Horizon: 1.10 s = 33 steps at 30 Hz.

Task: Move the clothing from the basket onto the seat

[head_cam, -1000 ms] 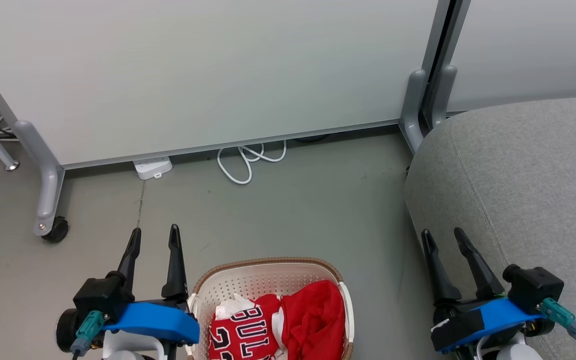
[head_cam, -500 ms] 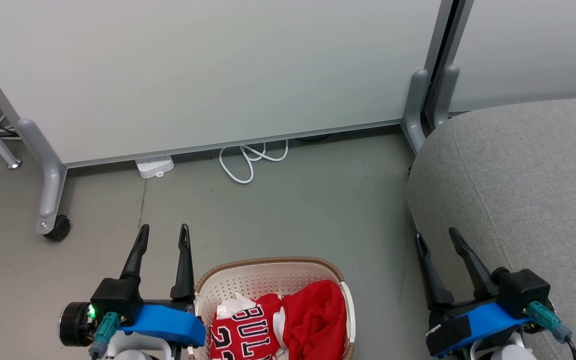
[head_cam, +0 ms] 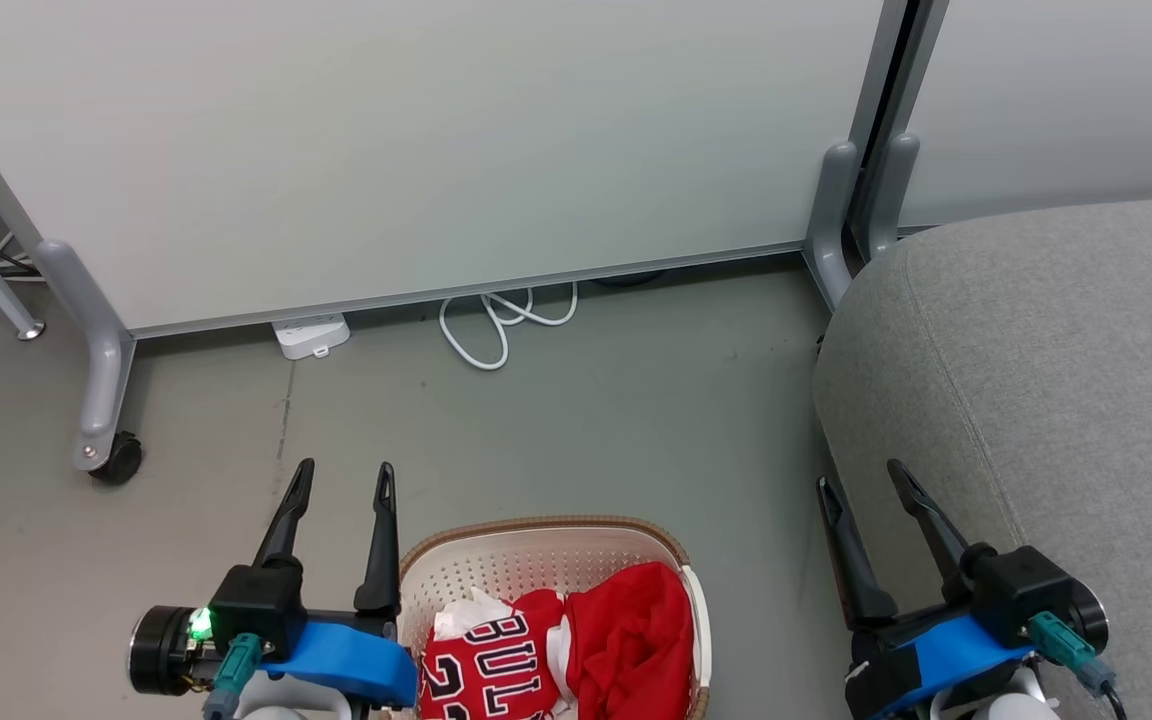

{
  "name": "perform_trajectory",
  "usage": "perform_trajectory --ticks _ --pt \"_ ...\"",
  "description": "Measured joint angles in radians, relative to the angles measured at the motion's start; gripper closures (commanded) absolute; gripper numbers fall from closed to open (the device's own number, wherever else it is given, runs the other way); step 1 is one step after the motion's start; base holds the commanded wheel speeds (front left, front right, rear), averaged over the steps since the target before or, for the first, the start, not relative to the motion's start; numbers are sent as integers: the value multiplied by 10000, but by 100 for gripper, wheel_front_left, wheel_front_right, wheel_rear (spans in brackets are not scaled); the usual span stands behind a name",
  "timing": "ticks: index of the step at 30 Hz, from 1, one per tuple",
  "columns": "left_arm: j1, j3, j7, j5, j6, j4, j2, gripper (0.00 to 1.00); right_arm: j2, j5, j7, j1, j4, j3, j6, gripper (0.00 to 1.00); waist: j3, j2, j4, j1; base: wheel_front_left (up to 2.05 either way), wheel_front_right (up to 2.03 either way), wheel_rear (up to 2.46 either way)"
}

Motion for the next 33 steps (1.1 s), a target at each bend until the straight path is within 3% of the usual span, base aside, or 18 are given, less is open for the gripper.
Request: perform_trajectory --ticks 19,25,33 --pt "-169 -207 -19 48 -180 464 2 0 -4 -88 -15 -4 63 10 2 0 41 0 8 -1 0 0 0" --pt "-1012 -617 -19 360 -529 1200 109 0 -4 -104 -21 -279 19 92 2 0 400 0 -126 -1 0 0 0" --pt "-2568 -1486 -21 487 -711 2617 717 0 -6 -180 -23 -721 -169 224 2 0 1266 0 -546 -1 0 0 0"
